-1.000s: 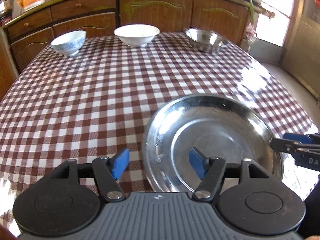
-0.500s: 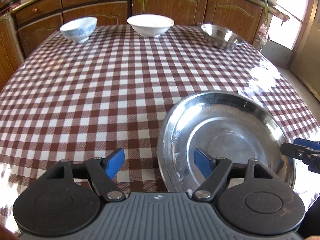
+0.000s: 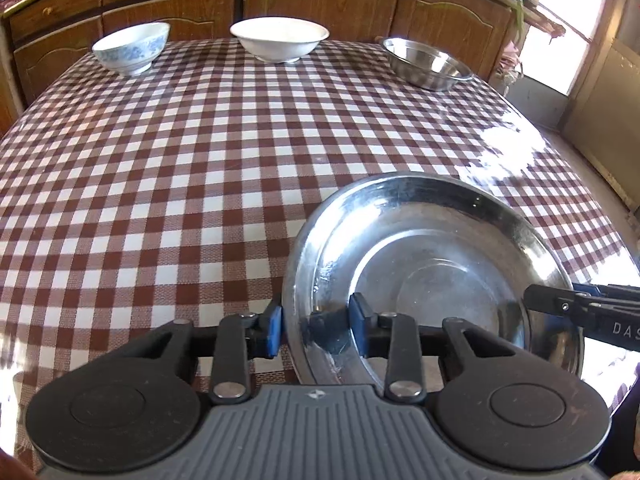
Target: Organize plates and bowls
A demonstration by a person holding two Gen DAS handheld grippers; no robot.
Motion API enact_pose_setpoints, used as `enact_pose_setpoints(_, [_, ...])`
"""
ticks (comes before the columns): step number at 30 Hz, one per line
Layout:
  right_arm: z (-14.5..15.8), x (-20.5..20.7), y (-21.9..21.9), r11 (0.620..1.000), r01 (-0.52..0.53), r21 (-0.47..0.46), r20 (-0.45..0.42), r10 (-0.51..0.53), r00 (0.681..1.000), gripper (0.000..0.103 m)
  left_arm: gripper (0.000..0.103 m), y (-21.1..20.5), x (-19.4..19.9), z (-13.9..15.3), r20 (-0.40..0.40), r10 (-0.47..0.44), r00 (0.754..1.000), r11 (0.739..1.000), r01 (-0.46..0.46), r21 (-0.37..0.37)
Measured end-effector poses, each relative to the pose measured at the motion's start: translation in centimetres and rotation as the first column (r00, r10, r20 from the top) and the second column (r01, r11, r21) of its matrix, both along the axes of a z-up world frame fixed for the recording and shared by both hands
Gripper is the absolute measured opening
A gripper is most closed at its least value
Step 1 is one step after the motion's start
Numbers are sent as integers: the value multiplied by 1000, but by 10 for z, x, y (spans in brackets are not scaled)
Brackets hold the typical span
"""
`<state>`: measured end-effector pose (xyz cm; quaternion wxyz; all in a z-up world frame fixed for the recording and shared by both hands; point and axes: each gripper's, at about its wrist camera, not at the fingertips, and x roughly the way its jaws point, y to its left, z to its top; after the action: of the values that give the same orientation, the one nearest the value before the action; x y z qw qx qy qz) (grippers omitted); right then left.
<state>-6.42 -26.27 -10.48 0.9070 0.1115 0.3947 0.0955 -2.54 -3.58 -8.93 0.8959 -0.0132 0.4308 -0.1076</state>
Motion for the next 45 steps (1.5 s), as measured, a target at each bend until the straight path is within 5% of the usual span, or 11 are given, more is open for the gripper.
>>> enact_pose_setpoints(4, [7,-2,0,1000,-7,10,13,7,1000,26,34,5,2,7,17,19,1000,1000,-19,-11])
enact_pose_setpoints(26, [86,43,52,996,-85,-35,180,90,979,26,35,45,20,66,158,142,977,990,-142,-9])
enact_pose_setpoints(45, [106,93,93,992,-113,-50,214,121,969,26,36,70,49,85,200,198,960,979,-203,4])
